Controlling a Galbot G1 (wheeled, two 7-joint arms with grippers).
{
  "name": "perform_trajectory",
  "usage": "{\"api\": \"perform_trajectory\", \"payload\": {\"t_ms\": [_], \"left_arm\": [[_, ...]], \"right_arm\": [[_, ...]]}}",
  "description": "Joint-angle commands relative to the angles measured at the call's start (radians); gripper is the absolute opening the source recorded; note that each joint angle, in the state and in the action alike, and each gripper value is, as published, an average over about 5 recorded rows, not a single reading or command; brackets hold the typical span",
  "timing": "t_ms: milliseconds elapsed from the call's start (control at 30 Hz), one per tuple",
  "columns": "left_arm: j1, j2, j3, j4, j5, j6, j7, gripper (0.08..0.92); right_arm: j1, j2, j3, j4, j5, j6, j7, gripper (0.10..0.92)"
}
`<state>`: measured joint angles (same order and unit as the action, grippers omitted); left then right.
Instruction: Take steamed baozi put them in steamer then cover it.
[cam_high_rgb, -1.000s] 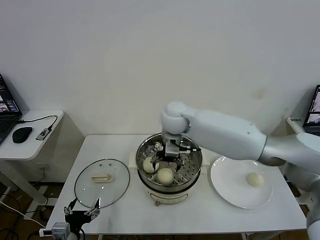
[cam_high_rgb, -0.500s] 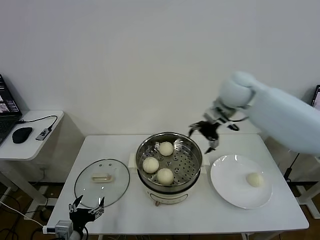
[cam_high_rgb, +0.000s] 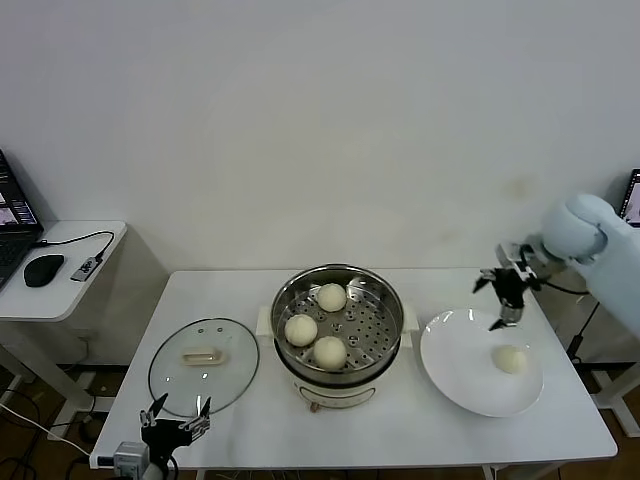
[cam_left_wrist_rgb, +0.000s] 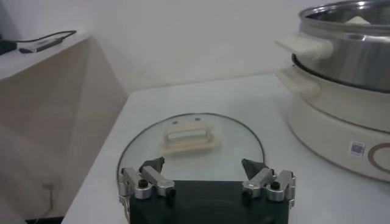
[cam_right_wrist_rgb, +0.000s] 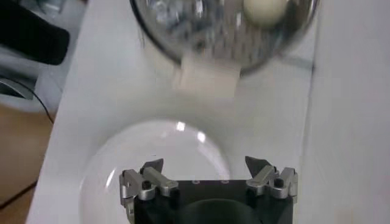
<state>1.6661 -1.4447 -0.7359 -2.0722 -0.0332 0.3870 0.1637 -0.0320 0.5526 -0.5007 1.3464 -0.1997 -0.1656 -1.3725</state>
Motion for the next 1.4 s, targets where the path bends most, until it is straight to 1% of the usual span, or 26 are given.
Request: {"api": "perform_trajectory", "payload": {"t_ms": [33,167,500,900,1400], "left_arm": [[0.001,-0.001,0.0,0.01,0.004,0.002,0.0,0.823],[0.0,-0.004,-0.001,0.02,0.009,0.003,0.001,0.823],[0.001,-0.004,-0.004,0.039,0.016,0.001,0.001,0.823],[-0.006,-0.002,-0.003,0.057,0.016,0.001,0.003,0.823],[-0.008,-0.002,-0.004,0.063,0.017,0.001,0.003,0.823]], "right_arm": [[-0.203,0.024,0.137,-0.174,-0.173,0.119,0.024,0.823],[-0.219,0.065,0.144,-0.227,-0.224,0.164,0.041,0.823],[-0.249,0.147,0.166,-0.302,-0.263,0.165,0.083,0.823],[-0.267,0.176,0.194,-0.346,-0.331,0.17,0.106,0.823],[-0.261,0.196,0.201,-0.385,-0.346,0.172,0.123,0.823]]}}
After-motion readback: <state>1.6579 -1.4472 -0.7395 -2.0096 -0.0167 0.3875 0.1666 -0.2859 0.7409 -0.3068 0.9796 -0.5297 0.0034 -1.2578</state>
